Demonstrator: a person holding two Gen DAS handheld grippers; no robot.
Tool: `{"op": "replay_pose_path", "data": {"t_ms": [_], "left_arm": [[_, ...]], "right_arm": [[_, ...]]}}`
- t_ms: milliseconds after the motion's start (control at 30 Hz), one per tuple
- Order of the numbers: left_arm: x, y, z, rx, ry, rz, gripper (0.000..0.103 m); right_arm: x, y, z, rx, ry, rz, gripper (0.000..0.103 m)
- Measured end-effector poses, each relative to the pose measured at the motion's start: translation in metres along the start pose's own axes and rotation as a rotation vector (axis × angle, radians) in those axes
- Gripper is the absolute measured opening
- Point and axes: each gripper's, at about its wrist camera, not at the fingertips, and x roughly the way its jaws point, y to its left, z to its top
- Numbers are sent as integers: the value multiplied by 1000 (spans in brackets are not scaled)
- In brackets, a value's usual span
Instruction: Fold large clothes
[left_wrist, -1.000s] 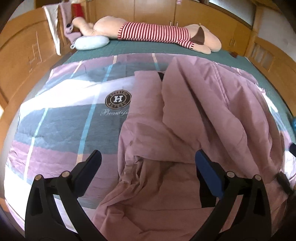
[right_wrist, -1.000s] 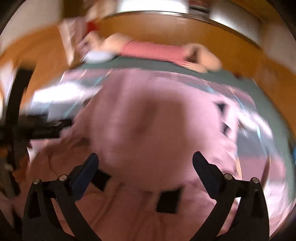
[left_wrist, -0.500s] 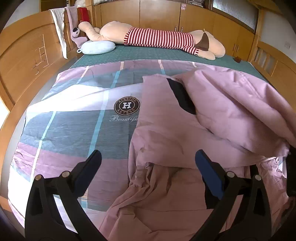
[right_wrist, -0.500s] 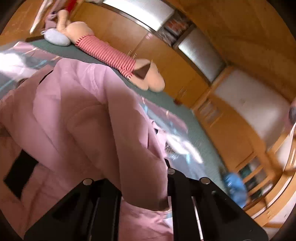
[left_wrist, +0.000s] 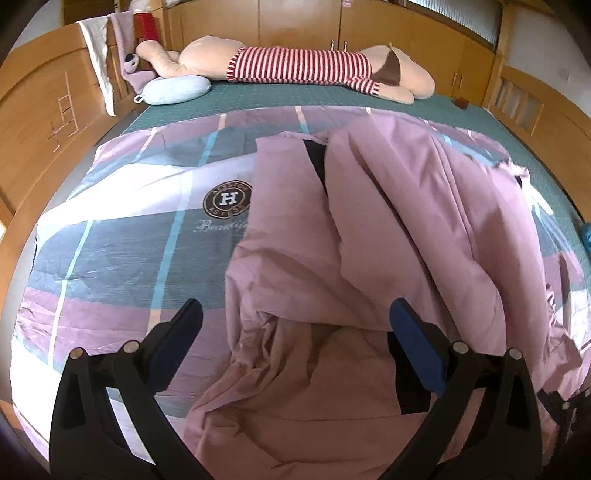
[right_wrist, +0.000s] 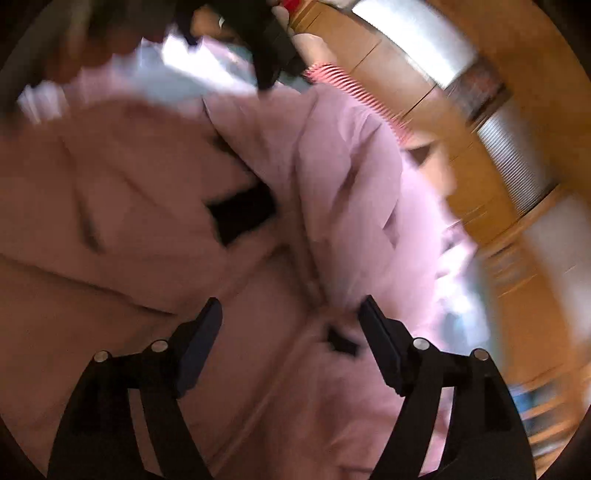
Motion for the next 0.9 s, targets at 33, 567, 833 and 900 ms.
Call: {"op": "replay_pose_path", "data": {"t_ms": [33,567,833,900], "left_arm": [[2,-2,-1,6,2,8,101],[19,-18,-6,26,-12,-35,101],[32,-41,-15,80,-20,-20,101],[26,-42,-13,82,-56,-24,101]], "right_arm": [[-6,-19,7,86,-23,103,54],[139,-71,69,389,125,314,36],[104,-129,92,506,12,446,62],[107,-159,97,558,-26,440,62]]}}
